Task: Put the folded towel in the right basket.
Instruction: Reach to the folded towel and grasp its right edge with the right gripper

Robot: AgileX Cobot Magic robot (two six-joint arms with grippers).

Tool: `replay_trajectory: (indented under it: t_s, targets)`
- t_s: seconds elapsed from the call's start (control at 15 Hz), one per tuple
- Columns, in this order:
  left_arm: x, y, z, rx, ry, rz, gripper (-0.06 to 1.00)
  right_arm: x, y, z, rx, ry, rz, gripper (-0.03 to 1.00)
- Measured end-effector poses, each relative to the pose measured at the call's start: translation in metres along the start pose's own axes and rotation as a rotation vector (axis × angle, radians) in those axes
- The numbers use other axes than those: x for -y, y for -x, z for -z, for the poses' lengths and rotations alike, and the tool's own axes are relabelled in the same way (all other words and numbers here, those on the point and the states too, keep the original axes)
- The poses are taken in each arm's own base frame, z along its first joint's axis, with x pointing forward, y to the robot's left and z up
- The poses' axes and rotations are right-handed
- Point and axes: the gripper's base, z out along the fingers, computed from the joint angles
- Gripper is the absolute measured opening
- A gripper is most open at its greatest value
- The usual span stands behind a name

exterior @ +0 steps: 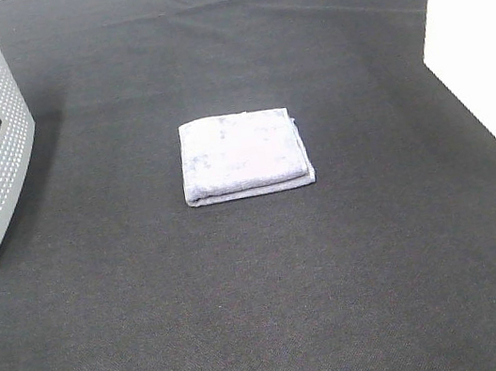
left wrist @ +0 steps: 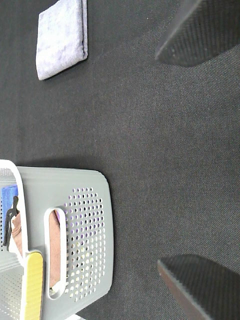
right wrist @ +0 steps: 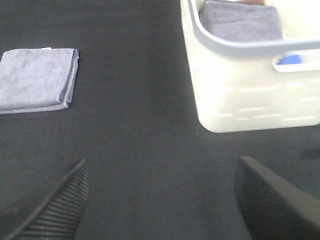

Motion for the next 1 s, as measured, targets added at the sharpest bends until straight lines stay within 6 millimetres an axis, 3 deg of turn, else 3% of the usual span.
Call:
replay_trajectory:
  t_s: [0.2, 0.27, 0.33, 0.4, 0.67, 0.73, 0.8, 1.0]
  targets:
    - [0.0, 0.0, 0.0, 0.0, 0.0, 0.0, 0.97, -0.003, 0.046, -0.039, -0.128, 0.061, -0.008, 0.76]
    - [0.0, 0.0, 0.0, 0.0, 0.0, 0.0, 0.97, -0.007, 0.066, -0.061, -0.195, 0.115, -0.009, 0.76]
    - [0.0, 0.0, 0.0, 0.0, 0.0, 0.0, 0.97, -0.009, 0.076, -0.078, -0.253, 0.151, -0.016, 0.76]
    - [0.0, 0.0, 0.0, 0.0, 0.0, 0.0, 0.97, -0.009, 0.076, -0.078, -0.253, 0.151, -0.016, 0.76]
    - [0.0, 0.0, 0.0, 0.0, 0.0, 0.0, 0.97, -0.019, 0.118, -0.133, -0.372, 0.292, -0.045, 0.76]
    - [0.0, 0.0, 0.0, 0.0, 0.0, 0.0, 0.97, -0.025, 0.127, -0.146, -0.376, 0.314, -0.029, 0.76]
    - [0.0, 0.0, 0.0, 0.0, 0.0, 0.0, 0.97, -0.044, 0.136, -0.165, -0.391, 0.36, 0.014, 0.76]
    - [0.0, 0.0, 0.0, 0.0, 0.0, 0.0, 0.97, -0.083, 0.143, -0.216, -0.461, 0.437, 0.073, 0.76]
